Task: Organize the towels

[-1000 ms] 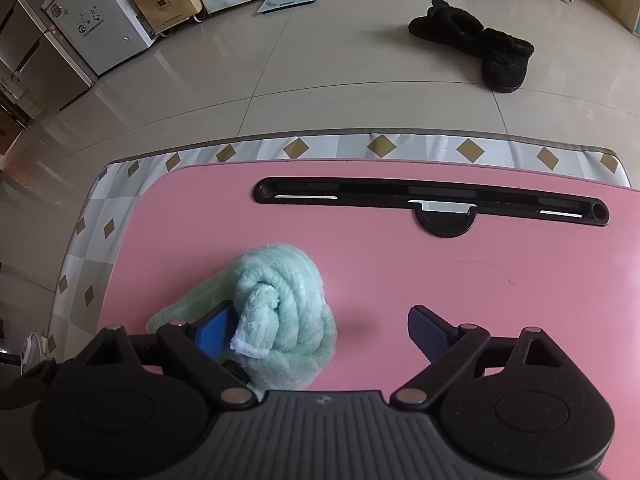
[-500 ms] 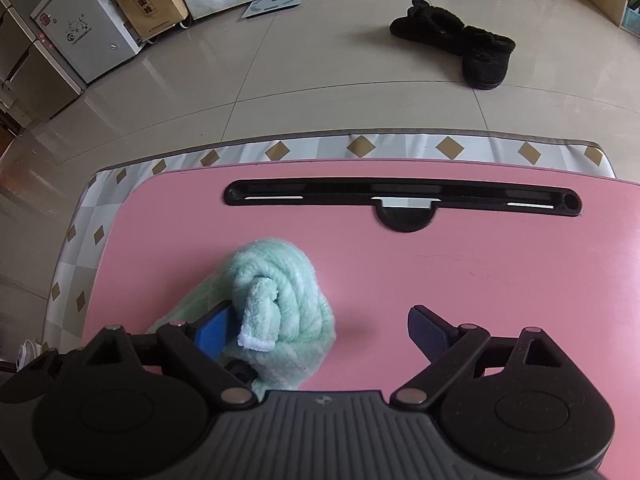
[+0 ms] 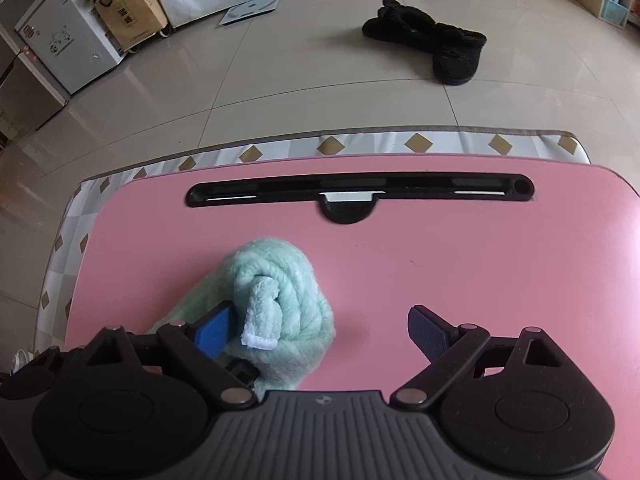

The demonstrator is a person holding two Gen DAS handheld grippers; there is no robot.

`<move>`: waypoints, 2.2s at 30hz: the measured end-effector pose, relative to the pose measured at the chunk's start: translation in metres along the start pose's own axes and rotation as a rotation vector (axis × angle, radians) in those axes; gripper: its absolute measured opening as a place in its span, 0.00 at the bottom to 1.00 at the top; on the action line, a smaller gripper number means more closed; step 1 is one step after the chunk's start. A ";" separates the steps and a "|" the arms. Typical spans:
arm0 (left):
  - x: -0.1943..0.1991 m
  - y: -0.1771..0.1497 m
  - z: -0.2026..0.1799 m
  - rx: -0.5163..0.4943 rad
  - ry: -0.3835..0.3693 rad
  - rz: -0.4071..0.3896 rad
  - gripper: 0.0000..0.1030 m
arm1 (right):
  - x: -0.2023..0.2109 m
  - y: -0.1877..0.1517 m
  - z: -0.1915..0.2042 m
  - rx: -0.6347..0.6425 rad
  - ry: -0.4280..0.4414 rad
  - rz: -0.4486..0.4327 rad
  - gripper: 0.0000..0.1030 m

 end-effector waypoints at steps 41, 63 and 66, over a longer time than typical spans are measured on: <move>-0.001 -0.002 -0.096 -0.087 -0.078 0.017 1.00 | 0.030 -0.006 -0.078 -0.104 -0.096 0.032 0.89; -0.001 0.001 -0.123 -0.130 -0.051 -0.020 1.00 | 0.064 -0.011 -0.142 -0.205 -0.162 -0.023 0.89; -0.002 0.002 -0.124 -0.134 -0.054 -0.022 1.00 | 0.061 -0.011 -0.150 -0.253 -0.144 -0.013 0.89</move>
Point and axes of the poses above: each gripper's, at about its wrist camera, not at the fingertips, and x roughly against the way its jaws point, z to its left, y to its top, the point moved 5 cm from there along -x, roughly the way its jaws point, and after that the axes turned 5 degrees about -z, right-handed, at the moved point
